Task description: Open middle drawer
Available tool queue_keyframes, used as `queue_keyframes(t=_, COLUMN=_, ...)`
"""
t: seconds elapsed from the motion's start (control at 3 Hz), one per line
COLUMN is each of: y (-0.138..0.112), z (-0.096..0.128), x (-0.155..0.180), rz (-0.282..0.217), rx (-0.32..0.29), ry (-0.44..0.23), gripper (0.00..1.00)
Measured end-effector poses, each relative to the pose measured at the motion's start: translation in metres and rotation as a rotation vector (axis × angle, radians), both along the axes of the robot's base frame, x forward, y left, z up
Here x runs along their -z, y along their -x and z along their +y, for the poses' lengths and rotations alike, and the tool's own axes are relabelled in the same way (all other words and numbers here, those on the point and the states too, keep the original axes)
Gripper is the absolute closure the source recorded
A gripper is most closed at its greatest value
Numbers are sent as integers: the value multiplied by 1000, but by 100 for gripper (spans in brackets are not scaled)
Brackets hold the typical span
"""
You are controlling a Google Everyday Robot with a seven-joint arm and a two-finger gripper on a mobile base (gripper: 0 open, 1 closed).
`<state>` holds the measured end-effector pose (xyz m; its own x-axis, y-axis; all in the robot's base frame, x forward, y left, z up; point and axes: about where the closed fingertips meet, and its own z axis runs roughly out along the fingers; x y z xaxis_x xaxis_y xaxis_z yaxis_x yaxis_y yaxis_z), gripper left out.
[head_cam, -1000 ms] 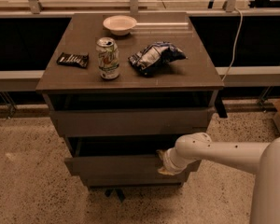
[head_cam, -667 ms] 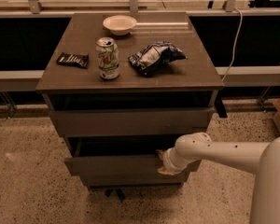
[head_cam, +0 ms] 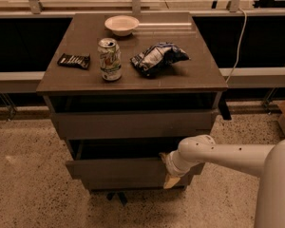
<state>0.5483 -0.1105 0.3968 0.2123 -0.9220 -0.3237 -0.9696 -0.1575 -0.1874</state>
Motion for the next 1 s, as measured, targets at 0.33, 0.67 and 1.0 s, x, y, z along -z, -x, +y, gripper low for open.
queue_keyframes(t=0.33, y=-1, z=0, x=-2, rz=-5, rx=0, ry=4, gripper=0)
queue_keyframes(t=0.67, y=-7, z=-3, x=-13, rz=-32, rx=2, ry=22, gripper=0)
queue_keyframes(t=1.0, y=-9, z=-3, x=-31, rz=-64, rx=10, ry=37, gripper=0)
